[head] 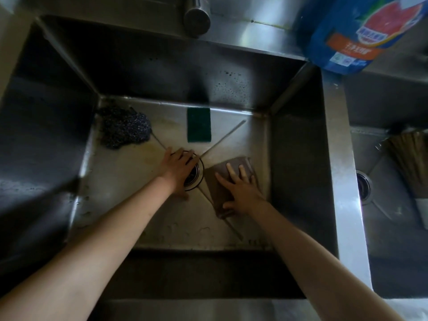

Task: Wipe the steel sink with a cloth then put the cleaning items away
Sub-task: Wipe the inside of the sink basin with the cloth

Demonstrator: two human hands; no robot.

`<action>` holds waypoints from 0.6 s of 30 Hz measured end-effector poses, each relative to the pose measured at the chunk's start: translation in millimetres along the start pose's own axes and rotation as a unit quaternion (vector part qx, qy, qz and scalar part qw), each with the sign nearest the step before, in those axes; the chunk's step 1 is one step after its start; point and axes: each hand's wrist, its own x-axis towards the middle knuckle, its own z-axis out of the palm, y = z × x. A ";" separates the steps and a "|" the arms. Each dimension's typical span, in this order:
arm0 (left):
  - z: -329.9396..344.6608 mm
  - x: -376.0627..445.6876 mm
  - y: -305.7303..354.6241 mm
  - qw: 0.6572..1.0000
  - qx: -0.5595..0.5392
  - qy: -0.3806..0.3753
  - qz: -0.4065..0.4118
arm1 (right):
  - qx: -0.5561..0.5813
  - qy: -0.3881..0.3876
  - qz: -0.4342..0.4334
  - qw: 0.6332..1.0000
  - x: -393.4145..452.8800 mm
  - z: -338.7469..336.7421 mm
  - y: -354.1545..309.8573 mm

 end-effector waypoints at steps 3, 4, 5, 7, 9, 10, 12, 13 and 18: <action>-2.1 -0.2 2.1 1.000 0.010 -0.008 -0.003 | -0.025 -0.012 -0.020 0.999 -7.8 4.9 3.5; -2.8 0.0 2.5 1.000 0.011 -0.008 -0.005 | -0.034 -0.015 -0.021 0.999 -9.3 4.8 7.1; -3.2 0.2 2.1 1.000 0.012 -0.007 -0.005 | -0.038 -0.018 -0.018 0.999 -9.8 3.8 11.2; -3.1 0.4 1.2 1.000 0.012 -0.009 -0.002 | -0.026 -0.022 -0.007 0.999 -8.9 1.6 20.3; -1.6 0.9 0.7 1.000 0.012 -0.008 -0.003 | 0.002 -0.018 0.016 1.000 -5.4 -3.6 26.8; -0.6 1.1 0.6 1.000 0.014 -0.007 -0.003 | 0.013 -0.014 0.031 0.999 -2.2 -7.4 28.8; 0.4 1.5 1.5 1.000 0.017 -0.006 -0.004 | 0.022 -0.008 0.064 0.998 5.5 -15.6 31.2; 0.7 1.9 1.9 1.000 0.018 -0.004 -0.005 | 0.030 -0.005 0.075 0.997 9.5 -19.2 31.4; -1.6 2.1 2.7 1.000 0.021 0.001 -0.006 | 0.013 -0.004 0.078 0.997 18.1 -31.3 28.6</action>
